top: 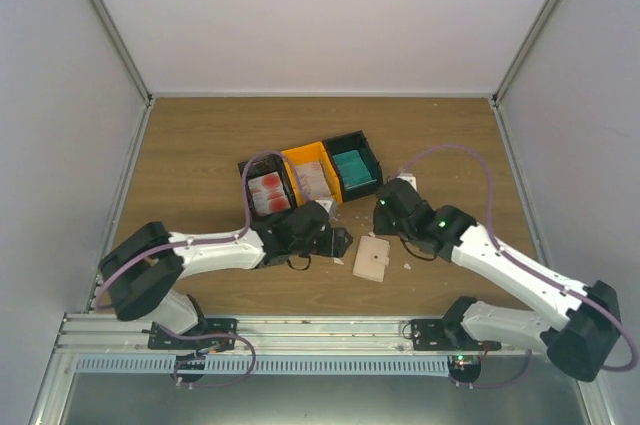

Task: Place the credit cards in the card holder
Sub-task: Close the card holder at the center of the board, then reset both arms

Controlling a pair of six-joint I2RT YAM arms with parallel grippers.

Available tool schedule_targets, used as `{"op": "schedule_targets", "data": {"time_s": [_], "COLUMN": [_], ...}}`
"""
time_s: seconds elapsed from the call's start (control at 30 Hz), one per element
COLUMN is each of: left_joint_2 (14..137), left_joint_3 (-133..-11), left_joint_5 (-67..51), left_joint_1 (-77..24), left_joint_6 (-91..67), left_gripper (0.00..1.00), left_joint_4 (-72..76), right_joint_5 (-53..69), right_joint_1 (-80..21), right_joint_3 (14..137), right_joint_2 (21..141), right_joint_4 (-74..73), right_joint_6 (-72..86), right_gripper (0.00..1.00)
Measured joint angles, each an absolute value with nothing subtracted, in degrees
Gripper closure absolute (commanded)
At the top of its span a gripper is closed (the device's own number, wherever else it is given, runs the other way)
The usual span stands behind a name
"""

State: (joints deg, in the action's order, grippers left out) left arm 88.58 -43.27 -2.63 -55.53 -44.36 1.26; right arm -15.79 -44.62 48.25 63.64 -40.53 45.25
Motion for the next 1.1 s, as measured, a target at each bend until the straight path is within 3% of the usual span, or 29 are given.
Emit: {"op": "schedule_targets", "data": {"time_s": [0.13,0.33,0.7,1.1], "left_joint_2": [80.8,65.3,46.1,28.3], "left_joint_3": [-43.3,-43.3,-50.6,-55.1], "left_joint_5": [2.0,10.6,24.8,36.4], "left_joint_1": [-55.0,-54.9,-54.8,-54.8], "left_joint_6": [-41.3,-36.1,-29.6,-27.9], "left_gripper": [0.02,0.01,0.01,0.01], "left_joint_4": [-2.7,-7.2,-20.9,-34.7], "right_joint_5": [-21.6,-26.1,-34.5,-43.9], "right_joint_1": [-44.3,-44.2,-44.2,-44.1], "right_joint_3": [50.3,50.8,58.0,62.5], "right_joint_2": [59.1,47.6,29.6,22.7], "right_joint_4": [-41.8,-42.1,-42.4,-43.8], "right_joint_6": [43.6,39.4,31.9,28.8], "right_gripper": [0.32,0.14,0.04,0.0]}}
